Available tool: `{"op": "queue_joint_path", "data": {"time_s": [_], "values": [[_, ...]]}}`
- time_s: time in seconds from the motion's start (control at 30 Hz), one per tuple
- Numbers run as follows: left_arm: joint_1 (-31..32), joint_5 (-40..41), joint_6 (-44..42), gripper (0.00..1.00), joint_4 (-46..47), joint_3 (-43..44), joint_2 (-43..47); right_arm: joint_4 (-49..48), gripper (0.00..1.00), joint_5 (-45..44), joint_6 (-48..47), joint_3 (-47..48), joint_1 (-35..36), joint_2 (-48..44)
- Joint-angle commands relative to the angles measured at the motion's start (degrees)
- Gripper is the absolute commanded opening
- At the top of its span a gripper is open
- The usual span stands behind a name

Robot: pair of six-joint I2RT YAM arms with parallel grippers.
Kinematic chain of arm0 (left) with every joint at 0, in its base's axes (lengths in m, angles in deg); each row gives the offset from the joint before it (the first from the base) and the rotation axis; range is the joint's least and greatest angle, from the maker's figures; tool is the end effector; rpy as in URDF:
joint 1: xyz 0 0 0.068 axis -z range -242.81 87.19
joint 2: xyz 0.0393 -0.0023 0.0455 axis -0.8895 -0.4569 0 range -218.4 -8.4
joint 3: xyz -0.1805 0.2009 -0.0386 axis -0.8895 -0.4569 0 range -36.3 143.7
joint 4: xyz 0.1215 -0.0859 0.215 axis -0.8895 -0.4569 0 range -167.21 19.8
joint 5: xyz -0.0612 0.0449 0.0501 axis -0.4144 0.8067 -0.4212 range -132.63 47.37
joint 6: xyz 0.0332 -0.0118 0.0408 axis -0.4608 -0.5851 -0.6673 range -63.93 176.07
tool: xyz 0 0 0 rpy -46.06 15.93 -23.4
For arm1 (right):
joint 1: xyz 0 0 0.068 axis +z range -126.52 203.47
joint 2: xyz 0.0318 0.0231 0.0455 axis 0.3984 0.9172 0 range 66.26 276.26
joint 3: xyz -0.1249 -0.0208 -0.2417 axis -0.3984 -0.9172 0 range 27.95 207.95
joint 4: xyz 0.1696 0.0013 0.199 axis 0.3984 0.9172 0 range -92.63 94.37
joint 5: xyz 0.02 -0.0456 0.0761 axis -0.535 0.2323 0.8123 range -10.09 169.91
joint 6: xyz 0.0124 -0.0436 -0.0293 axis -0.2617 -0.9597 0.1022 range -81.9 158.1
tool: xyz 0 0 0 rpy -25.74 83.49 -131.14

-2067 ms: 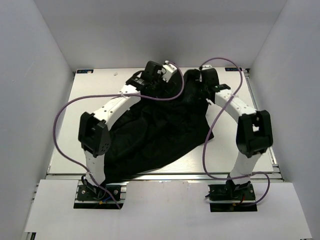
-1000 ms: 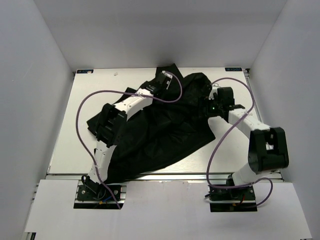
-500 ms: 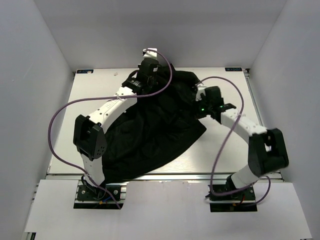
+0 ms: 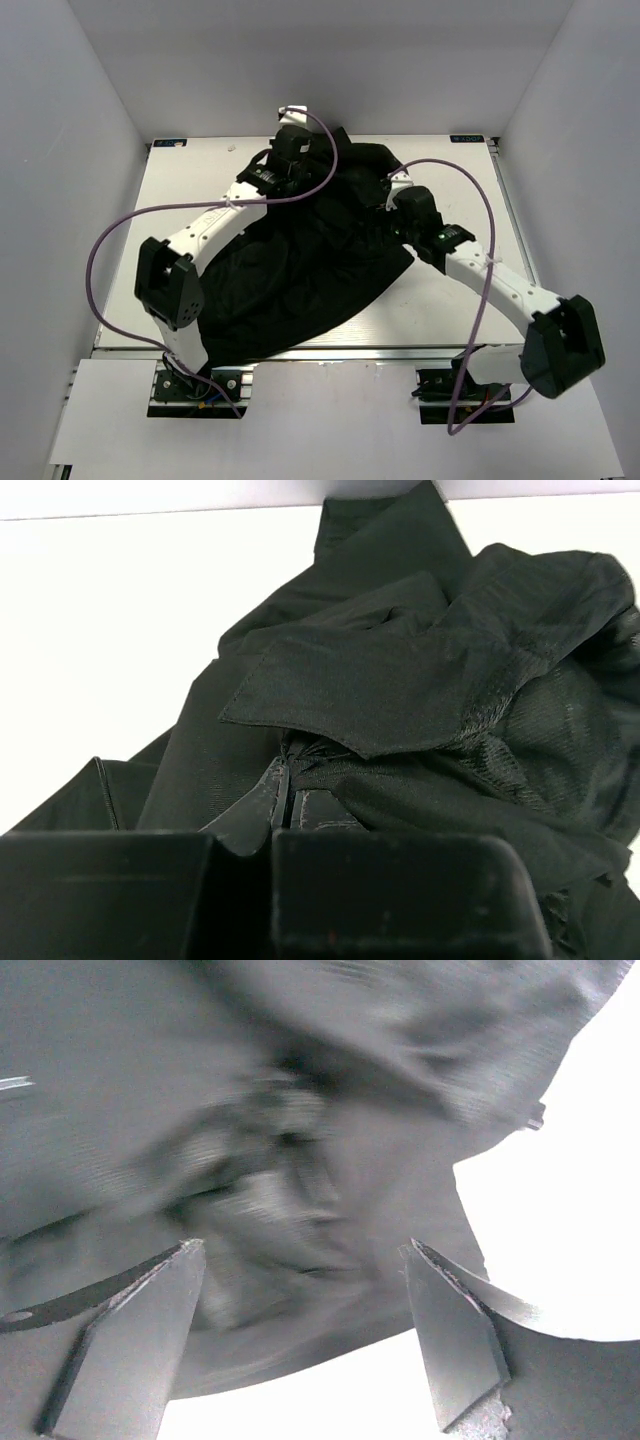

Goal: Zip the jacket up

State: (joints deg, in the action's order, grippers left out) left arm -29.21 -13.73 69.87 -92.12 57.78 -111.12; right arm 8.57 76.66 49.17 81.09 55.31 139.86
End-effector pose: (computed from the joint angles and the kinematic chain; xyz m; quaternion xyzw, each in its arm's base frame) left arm 0.3593 -0.2180 0.3401 0.0227 0.8497 0.0054 0.5268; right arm 0.2468 0.1508 0.2798 -0.1436 0.8610 0.1552 0.4625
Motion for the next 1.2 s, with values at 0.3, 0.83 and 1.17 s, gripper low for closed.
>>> {"op": "queue_joint_path", "data": {"time_s": [0.3,0.83,1.17], "values": [[-0.3,-5.3,-3.0,0.0,6.5,-1.6,13.2,-13.6,0.89,14.7,-10.2,6.8,-11.7,18.1],[-0.3,-5.4,-7.3,0.0,7.1,3.8,15.2,-22.7,0.0,35.0,-3.5,19.2,-11.7,28.2],[-0.3,-10.0,-9.6,0.0,10.3,13.5,21.0,-15.2,0.0,-1.3,-7.4,25.6,-11.8,-1.0]]}}
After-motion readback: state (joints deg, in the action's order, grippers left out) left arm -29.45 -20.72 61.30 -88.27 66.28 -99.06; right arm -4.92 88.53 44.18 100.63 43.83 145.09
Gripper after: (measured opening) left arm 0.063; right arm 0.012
